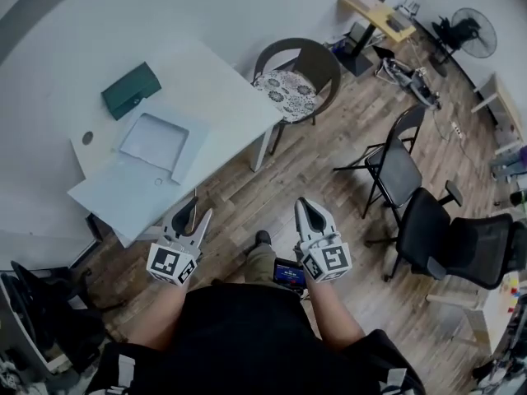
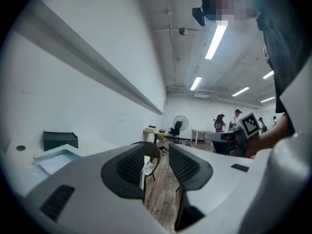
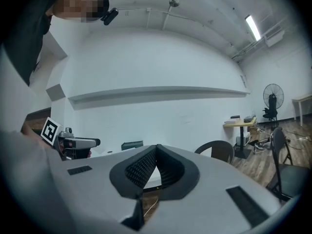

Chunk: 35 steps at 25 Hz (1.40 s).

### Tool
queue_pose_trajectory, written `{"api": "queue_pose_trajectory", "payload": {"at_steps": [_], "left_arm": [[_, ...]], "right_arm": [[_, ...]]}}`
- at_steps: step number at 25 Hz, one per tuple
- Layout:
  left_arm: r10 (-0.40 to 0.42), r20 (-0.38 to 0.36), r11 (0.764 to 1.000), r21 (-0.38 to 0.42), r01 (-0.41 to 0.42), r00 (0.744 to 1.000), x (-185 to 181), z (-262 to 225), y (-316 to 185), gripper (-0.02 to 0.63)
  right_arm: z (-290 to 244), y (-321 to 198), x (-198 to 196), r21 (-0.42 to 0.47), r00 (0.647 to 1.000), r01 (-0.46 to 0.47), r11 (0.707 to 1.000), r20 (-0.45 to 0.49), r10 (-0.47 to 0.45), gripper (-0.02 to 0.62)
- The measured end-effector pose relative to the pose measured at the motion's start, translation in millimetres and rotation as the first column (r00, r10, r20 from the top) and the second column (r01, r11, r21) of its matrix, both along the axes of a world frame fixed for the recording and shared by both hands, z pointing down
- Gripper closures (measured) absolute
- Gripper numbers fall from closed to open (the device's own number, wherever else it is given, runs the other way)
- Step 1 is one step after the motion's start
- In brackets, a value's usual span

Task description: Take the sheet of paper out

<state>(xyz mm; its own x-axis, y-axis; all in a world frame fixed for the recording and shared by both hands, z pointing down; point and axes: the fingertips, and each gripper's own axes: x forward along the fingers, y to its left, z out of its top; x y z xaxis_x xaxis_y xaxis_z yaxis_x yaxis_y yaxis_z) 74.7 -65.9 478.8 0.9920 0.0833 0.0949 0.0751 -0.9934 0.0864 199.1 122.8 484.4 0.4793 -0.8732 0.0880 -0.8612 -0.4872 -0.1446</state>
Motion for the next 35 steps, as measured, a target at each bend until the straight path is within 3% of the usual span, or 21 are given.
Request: {"api": "queue_pose_trajectory", "payload": {"at_steps": [7,12,20,27,35], "left_arm": [[-0.16,-0.009,0.987,-0.02,0.159,0.987,62.8,-12.7,-13.6,0.466],[-0.284,-0.003,0.958,-0.031,0.284,0.959,86.9,-11.5,-30.8,0.466],[-0.469,-0.029,0.882,-0.068,0.467,0.883,85.6,-24.7,-76.3,0.466],[-0.579,-0.032,0.811,-0.127,0.572,0.814,71.0,-15.5,-123.6,0.466],[-0.676,-0.018,0.718,-0.237,0.654,0.736,71.5,3.9,-193.5,0.466]], "right_arm": [[-8.3,-17.9,92.4,0.01,0.991,0.134,0.991,0.009,-0.134,0.583],[-2.0,-35.4,136.3,0.02,0.971,0.237,0.971,0.016,-0.238,0.583],[3.3,-80.5,170.2,0.049,0.93,0.365,0.93,0.026,-0.366,0.583],[9.1,-121.9,186.0,0.042,0.9,0.432,0.901,0.041,-0.433,0.584],[15.2,-171.2,222.4,-0.023,0.888,0.459,0.888,0.046,-0.458,0.584]]}}
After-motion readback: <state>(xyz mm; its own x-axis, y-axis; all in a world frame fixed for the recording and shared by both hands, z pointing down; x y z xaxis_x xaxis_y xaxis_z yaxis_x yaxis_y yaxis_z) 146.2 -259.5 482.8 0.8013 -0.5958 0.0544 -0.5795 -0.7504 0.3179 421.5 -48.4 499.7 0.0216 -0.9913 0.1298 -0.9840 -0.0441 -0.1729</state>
